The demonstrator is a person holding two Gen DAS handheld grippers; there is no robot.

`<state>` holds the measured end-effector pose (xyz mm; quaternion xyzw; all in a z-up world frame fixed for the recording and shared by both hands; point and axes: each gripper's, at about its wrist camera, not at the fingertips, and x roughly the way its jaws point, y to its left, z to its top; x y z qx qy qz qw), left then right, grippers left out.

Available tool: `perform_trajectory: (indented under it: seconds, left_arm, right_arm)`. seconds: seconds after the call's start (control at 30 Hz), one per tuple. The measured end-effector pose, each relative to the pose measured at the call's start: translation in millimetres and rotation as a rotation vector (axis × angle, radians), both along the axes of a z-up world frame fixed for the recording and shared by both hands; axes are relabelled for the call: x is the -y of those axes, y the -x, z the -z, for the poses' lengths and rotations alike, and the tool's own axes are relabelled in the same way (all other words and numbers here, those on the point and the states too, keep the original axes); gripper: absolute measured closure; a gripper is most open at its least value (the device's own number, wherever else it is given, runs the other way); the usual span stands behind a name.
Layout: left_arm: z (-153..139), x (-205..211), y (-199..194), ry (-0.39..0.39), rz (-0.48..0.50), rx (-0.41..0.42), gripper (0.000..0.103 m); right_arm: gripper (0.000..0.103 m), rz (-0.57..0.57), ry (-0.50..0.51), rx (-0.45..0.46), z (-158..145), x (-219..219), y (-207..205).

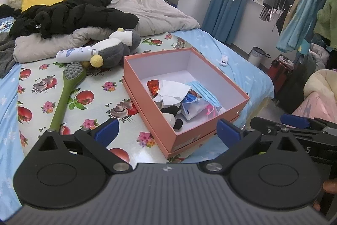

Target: Organize soft objects

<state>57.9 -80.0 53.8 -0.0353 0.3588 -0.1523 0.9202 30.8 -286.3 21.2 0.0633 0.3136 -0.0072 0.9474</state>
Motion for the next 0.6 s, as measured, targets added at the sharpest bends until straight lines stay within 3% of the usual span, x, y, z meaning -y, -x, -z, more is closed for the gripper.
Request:
perform_trajectory:
  seconds: [0.6]
  left_arm:
    - [0.8, -2.1, 0.1, 0.001, 0.002, -0.002, 0.002]
  right_arm:
    - [0.017, -0.003, 0.001, 0.0, 0.9, 1.6, 0.5]
